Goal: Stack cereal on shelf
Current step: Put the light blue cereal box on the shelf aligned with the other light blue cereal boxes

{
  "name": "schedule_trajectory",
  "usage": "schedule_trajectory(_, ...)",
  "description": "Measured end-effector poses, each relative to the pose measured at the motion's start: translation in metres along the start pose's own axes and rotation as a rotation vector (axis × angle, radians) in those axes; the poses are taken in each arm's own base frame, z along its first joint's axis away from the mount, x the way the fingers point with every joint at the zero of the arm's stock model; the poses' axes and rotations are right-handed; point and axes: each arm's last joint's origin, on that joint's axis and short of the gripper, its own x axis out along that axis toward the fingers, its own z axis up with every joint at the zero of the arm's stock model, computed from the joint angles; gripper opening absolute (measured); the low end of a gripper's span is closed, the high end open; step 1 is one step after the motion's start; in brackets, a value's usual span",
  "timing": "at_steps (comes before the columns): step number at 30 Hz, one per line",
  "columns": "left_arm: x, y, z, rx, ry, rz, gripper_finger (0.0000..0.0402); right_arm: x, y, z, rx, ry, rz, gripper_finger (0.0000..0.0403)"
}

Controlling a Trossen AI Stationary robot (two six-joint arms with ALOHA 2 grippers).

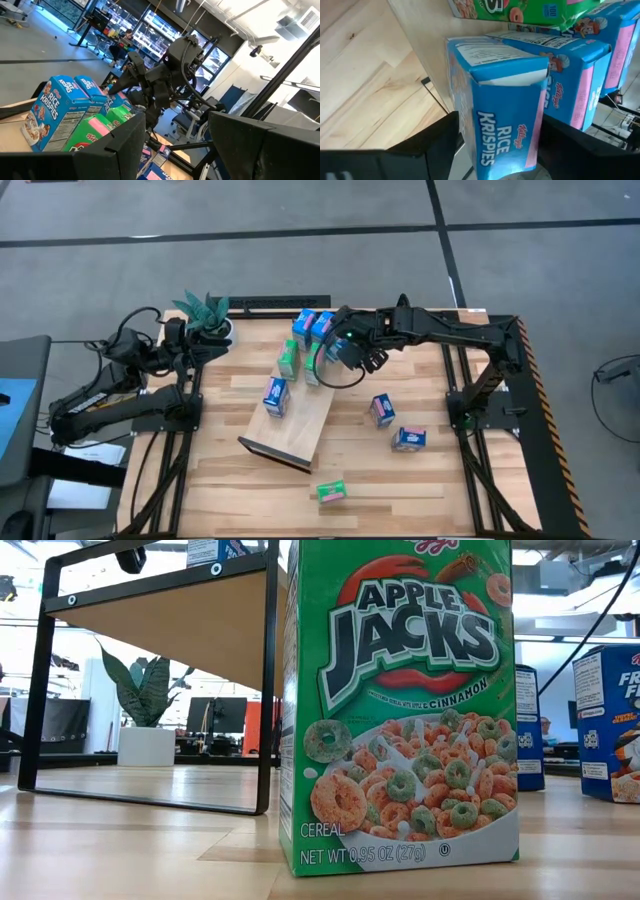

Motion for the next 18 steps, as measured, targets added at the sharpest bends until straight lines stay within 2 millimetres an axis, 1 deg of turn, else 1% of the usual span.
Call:
schedule_trajectory(6, 0.0000, -0.0001, -0.0001, 0.001, 0.003, -0.004, 0.0206, -0.0002, -0.0006, -0.0013, 0.034, 0.052, -0.027, 0.0295)
schedule_trajectory(11, 0.0000, -0.0002, -0.0002, 0.015, 0.006, -0.007, 0.0206, -0.0001, -0.0009, -0.0019, 0.119, 0.067, -0.038, 0.0297)
schedule_trajectory(18, 0.0000, -0.0002, -0.0002, 0.014, 0.006, -0.007, 0.0206, -0.0030, -0.0025, -0.0057, 0.151, 0.138, -0.088, 0.0297)
